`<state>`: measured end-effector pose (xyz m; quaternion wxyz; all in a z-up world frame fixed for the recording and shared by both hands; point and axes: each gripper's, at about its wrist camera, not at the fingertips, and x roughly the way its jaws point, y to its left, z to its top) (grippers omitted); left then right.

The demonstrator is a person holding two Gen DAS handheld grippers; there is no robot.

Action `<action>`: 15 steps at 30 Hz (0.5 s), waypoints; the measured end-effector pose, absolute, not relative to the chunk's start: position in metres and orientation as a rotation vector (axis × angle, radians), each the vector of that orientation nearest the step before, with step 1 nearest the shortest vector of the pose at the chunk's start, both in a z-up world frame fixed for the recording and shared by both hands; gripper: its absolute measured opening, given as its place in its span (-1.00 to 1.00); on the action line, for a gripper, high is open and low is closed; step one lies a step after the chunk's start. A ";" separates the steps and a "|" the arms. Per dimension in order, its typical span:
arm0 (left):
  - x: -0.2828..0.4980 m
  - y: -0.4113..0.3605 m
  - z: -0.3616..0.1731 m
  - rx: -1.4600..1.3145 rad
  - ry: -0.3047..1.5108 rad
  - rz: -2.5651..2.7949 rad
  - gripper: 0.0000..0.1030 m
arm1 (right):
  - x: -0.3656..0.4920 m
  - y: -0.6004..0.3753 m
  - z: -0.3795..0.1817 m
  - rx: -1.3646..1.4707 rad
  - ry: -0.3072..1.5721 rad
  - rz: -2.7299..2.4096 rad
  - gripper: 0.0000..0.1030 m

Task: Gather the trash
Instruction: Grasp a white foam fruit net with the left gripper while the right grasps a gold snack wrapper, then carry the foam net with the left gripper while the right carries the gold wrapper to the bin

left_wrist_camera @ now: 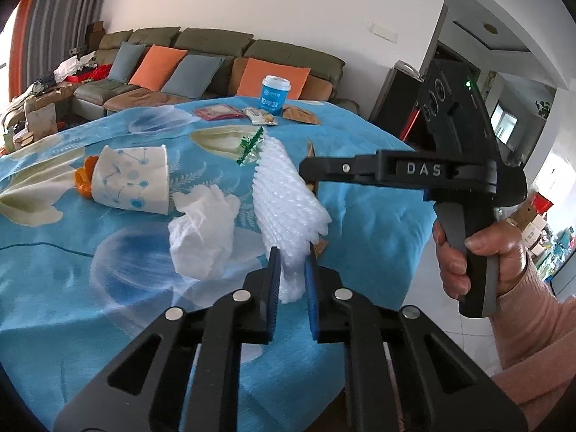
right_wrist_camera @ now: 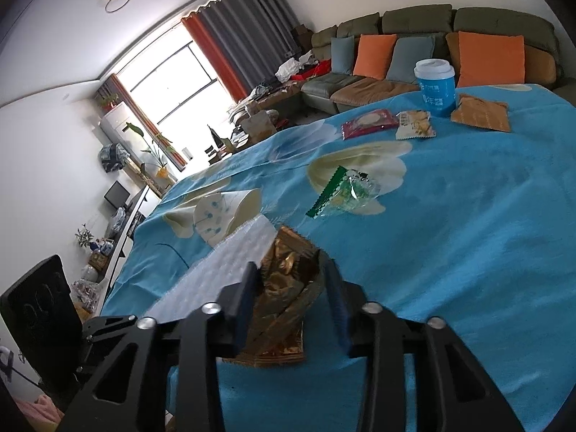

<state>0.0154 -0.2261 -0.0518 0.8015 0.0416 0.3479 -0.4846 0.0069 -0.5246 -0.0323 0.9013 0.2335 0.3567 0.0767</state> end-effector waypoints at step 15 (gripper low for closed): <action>0.013 -0.196 -0.030 0.054 0.667 -1.009 -0.75 | 0.002 -0.523 -0.020 0.495 0.700 0.189 -0.87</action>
